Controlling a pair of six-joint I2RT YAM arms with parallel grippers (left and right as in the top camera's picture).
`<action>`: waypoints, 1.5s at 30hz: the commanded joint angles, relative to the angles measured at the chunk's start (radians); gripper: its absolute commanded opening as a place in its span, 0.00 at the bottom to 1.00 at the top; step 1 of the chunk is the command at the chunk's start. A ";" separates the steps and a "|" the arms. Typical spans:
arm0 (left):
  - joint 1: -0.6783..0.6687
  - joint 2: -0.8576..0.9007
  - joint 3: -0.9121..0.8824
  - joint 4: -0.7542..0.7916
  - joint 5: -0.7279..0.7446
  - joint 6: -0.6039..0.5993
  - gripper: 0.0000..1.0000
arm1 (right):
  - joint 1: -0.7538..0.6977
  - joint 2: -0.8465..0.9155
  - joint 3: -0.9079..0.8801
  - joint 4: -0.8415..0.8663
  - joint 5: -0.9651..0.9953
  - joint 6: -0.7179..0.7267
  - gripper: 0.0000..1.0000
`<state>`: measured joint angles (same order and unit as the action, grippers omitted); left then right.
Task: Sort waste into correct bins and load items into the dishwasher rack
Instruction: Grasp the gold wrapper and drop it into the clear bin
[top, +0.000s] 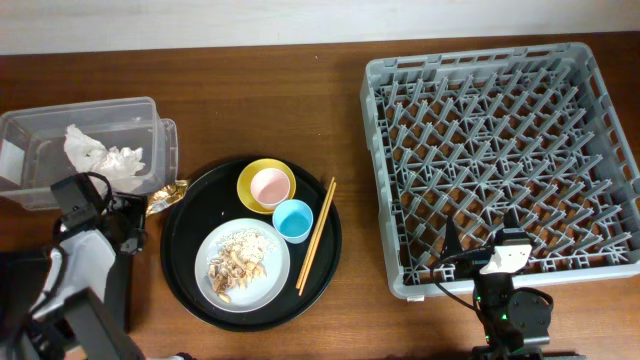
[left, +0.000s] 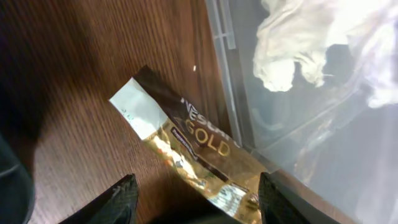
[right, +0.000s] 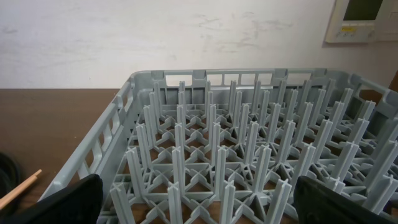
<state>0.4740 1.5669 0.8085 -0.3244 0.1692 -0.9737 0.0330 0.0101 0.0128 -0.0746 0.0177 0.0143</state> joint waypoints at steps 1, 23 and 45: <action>0.005 0.076 -0.010 0.041 0.011 -0.013 0.61 | -0.007 -0.006 -0.007 -0.005 0.005 -0.007 0.98; 0.005 -0.133 -0.009 -0.145 0.105 -0.002 0.01 | -0.007 -0.006 -0.007 -0.005 0.005 -0.007 0.98; 0.005 -0.108 0.001 0.746 -0.244 0.161 0.01 | -0.007 -0.006 -0.007 -0.005 0.005 -0.007 0.98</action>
<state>0.4747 1.3651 0.7967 0.3904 0.0185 -0.9531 0.0330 0.0101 0.0128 -0.0746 0.0177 0.0139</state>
